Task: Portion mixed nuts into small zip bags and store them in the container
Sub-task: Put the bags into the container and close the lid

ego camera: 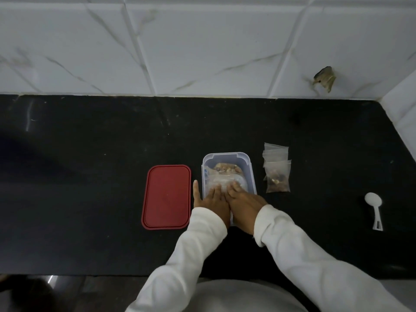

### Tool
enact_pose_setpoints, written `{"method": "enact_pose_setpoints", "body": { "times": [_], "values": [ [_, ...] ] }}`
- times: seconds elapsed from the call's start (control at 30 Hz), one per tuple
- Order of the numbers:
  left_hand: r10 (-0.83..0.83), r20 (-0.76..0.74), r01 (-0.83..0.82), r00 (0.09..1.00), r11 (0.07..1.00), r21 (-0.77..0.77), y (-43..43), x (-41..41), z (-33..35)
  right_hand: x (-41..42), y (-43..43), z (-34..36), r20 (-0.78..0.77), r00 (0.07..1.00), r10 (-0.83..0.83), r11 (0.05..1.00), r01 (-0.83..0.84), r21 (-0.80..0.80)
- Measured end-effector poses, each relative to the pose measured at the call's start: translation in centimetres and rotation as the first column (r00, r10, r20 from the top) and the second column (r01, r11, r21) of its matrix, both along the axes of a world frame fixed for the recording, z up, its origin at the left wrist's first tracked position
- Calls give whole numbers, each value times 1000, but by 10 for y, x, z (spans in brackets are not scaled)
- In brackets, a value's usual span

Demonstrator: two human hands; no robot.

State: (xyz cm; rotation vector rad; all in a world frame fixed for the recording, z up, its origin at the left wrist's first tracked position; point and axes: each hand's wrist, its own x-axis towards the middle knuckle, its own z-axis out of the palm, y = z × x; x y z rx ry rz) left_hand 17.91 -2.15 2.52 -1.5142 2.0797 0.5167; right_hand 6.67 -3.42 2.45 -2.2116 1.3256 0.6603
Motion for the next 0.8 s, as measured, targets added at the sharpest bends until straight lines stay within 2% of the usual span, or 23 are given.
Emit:
{"method": "enact_pose_setpoints", "body": {
  "times": [0.1, 0.2, 0.27, 0.33, 0.4, 0.47, 0.53, 0.6, 0.7, 0.8],
  "values": [
    [24, -7, -24, 1000, 1000, -8, 1, -1, 2, -3, -2, 5, 13, 1000, 10, 1000, -11, 3],
    [63, -51, -68, 997, 992, -104, 9, -5, 10, -15, 7, 15, 175, 984, -37, 997, 47, -57],
    [81, -81, -96, 993, 973, -211, 14, -13, 22, -30, 19, 22, 355, 931, -83, 973, 153, -173],
    [90, -125, -123, 988, 951, -285, 15, -17, 34, -41, 26, 23, 530, 843, -97, 910, 290, -295],
    [63, -213, -140, 975, 920, -366, 12, -34, 40, -63, 25, 23, 597, 782, -177, 884, 394, -254],
    [5, -364, -180, 931, 875, -449, 10, -55, 45, -85, 25, 22, 615, 737, -279, 852, 485, -195],
    [-69, -551, -255, 832, 834, -490, 9, -77, 39, -106, 25, 22, 715, 631, -301, 728, 636, -255],
    [-66, -697, -346, 714, 832, -433, 10, -98, 34, -125, 23, 20, 743, 516, -427, 644, 750, -150],
    [136, -856, -494, 498, 856, -151, 8, -131, 22, -150, 14, 4, 696, 347, -629, 530, 846, 57],
    [386, -874, -609, 296, 781, 139, 0, -157, 9, -165, 0, -12, 654, 187, -733, 409, 889, 204]
  ]
}}
